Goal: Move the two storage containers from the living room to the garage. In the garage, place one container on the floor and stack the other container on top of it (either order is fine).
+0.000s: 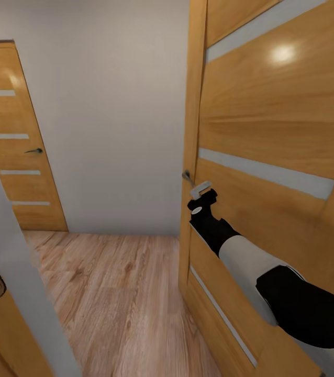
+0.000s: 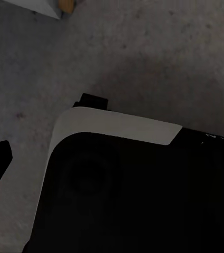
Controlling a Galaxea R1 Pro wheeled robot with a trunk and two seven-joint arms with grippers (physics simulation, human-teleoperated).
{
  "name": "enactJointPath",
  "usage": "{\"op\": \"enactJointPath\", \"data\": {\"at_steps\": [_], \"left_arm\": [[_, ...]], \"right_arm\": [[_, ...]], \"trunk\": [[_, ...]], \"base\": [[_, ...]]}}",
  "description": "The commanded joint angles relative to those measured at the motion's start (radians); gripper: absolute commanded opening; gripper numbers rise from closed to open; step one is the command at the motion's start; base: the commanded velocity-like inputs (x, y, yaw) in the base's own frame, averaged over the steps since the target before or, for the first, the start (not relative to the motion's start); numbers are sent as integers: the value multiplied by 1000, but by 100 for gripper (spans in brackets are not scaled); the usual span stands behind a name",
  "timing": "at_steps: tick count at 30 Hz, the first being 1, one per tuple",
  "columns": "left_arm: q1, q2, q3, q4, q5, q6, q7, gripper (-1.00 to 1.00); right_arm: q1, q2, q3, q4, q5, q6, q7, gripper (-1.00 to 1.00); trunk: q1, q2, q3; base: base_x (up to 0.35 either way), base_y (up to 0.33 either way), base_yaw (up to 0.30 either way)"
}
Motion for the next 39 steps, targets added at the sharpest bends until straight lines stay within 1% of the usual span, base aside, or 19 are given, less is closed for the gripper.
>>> {"op": "enactJointPath", "data": {"at_steps": [1, 25, 39], "left_arm": [[0, 0, 5, 3, 2, -1, 0, 100], [0, 0, 5, 15, 2, -6, 0, 100], [0, -4, 5, 14, 1, -8, 0, 100]], "right_arm": [[-1, 0, 4, 0, 8, 9, -2, 100], [-1, 0, 3, 1, 7, 9, -5, 100], [-1, 0, 3, 1, 10, 9, -11, 100]], "trunk": [[0, 0, -1], [0, 0, -1], [0, 0, -1]], "base": [[286, 0, 0], [305, 0, 0], [21, -19, 0]]}}
